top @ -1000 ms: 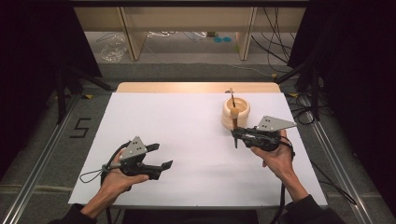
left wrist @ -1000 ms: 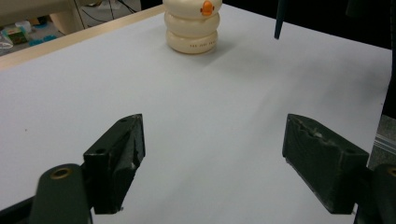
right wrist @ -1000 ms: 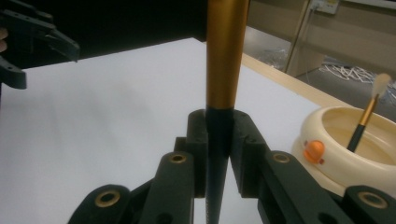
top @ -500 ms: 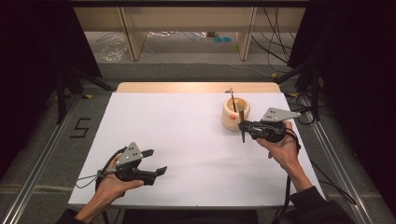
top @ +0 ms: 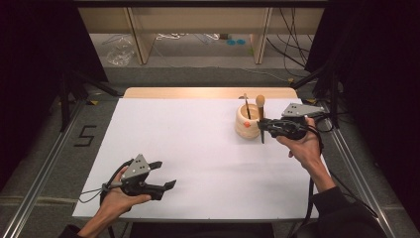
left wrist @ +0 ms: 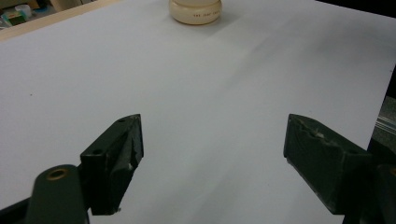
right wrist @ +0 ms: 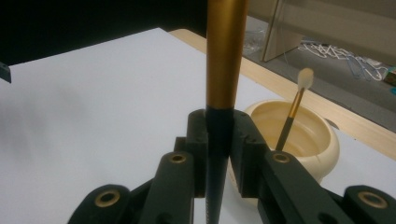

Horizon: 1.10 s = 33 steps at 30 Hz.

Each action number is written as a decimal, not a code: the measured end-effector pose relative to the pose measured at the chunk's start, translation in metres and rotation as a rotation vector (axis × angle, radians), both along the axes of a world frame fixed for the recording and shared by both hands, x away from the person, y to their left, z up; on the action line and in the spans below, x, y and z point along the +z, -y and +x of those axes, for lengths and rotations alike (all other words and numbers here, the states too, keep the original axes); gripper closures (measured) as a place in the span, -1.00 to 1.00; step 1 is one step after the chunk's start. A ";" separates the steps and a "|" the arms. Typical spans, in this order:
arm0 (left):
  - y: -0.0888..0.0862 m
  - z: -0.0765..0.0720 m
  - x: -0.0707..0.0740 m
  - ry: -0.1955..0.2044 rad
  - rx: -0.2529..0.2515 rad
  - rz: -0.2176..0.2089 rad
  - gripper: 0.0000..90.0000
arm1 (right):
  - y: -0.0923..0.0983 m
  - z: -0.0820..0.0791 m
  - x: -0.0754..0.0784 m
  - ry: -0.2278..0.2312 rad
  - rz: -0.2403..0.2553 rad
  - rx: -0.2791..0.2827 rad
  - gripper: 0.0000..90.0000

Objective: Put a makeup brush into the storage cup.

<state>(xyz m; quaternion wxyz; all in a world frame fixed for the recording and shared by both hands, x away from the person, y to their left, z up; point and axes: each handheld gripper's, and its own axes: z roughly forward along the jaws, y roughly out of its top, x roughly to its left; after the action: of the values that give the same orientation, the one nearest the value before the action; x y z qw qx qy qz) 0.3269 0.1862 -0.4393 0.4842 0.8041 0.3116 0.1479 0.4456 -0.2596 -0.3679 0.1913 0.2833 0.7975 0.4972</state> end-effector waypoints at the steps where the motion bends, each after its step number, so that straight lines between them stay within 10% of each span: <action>1: 0.000 0.000 0.000 0.001 0.001 -0.001 -0.56 | 0.000 0.001 0.001 -0.012 0.006 0.005 0.77; 33: 0.001 0.000 -0.001 0.004 0.005 -0.002 -0.63 | 0.001 0.051 0.026 -0.004 0.030 -0.066 0.77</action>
<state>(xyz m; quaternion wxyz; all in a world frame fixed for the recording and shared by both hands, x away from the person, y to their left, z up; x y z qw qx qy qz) 0.3270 0.1854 -0.4399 0.4853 0.8025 0.3127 0.1506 0.4970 -0.2610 -0.3420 0.2018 0.3134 0.7805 0.5019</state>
